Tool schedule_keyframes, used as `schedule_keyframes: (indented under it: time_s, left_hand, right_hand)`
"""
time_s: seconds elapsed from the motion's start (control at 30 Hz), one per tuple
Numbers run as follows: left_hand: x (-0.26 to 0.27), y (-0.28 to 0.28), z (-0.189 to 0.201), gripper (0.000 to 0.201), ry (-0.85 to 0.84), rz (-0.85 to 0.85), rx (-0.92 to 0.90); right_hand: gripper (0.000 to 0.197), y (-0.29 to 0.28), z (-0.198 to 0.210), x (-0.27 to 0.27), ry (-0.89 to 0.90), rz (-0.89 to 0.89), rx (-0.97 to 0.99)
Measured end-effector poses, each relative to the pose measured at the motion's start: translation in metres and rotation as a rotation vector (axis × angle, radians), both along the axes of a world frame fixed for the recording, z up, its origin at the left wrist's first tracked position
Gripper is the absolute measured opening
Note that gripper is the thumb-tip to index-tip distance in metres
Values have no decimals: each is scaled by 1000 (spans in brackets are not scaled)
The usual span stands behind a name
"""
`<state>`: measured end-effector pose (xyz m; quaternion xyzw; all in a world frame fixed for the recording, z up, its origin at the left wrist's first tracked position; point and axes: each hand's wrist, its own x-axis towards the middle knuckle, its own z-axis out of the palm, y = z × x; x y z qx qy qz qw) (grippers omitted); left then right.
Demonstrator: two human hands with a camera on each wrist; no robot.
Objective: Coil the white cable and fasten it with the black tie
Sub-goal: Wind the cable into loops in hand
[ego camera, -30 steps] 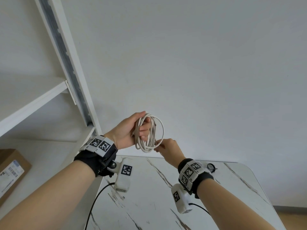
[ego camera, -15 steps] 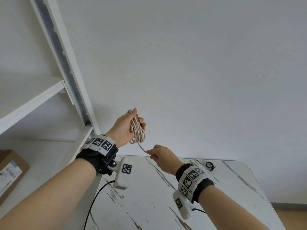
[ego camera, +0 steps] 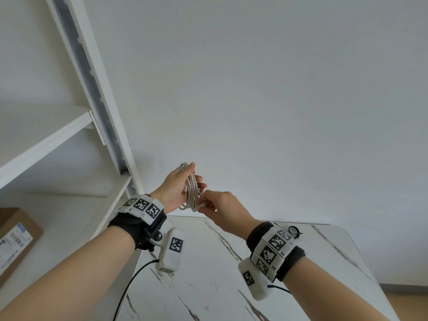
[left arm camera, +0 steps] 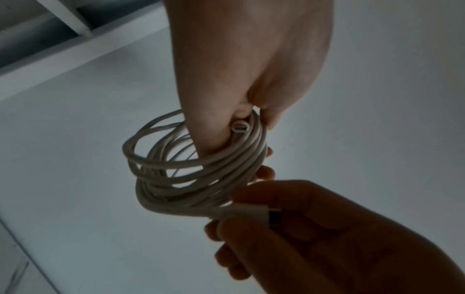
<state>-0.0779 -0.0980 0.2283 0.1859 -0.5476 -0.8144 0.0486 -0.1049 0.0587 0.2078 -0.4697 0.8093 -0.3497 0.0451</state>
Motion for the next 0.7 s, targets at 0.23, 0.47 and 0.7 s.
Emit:
schedule_keyframes:
  time_s: [0.23, 0.47, 0.7]
  left_hand:
    - [6, -1, -1, 29, -110, -55, -57]
    - [13, -1, -5, 34, -245, -219, -68]
    - [15, 2, -11, 31, -298, -372, -48]
  right_hand:
    - [10, 0, 2, 2, -67, -22, -28]
    - [20, -3, 1, 4, 222, 61, 29]
    - [88, 4, -4, 4, -7, -63, 49]
